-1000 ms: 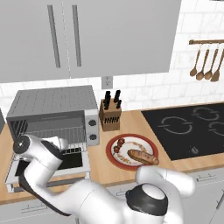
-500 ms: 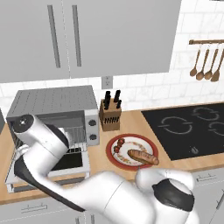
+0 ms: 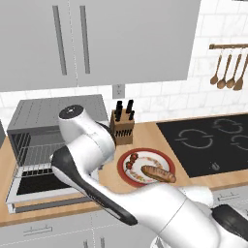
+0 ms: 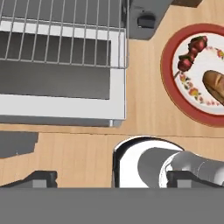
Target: Pick up the kebab skewer and baguette bread, and place them inside the toaster oven. Close the toaster oven door and start by setting the timer.
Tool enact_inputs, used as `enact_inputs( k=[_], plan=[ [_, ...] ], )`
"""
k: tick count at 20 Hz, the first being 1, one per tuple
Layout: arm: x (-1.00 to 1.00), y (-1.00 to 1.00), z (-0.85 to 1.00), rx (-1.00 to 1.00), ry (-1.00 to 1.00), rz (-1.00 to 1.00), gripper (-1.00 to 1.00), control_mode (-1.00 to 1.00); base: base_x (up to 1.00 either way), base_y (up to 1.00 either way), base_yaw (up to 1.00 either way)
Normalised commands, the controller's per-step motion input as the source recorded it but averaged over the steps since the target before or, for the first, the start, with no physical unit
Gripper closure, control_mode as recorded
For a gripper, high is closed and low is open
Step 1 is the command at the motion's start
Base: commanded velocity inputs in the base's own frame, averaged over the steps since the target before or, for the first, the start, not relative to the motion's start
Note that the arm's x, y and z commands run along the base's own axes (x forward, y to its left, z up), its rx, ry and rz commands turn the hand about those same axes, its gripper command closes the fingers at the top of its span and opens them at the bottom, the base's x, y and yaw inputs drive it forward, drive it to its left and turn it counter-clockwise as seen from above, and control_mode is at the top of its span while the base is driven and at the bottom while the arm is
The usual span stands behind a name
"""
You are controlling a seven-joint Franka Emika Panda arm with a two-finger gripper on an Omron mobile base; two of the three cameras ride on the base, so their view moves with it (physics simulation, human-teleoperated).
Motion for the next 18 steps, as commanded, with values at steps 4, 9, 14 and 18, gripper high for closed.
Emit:
enact_inputs(
  k=[4,9,14,18],
  plan=[
    [-0.33,-1.00,0.00,0.02,0.14,0.00,-1.00,-1.00,0.00,0.00,0.00],
    [-0.03,-1.00,0.00,0.00,0.11,-0.04,-1.00,-1.00,0.00,0.00,0.00],
    [0.13,-0.80,0.00,0.00,0.19,-0.27,-1.00,-1.00,0.00,0.00,0.00],
    [0.03,-0.58,0.00,0.05,0.11,-0.26,-1.00,-1.00,0.00,0.00,0.00]
  ],
)
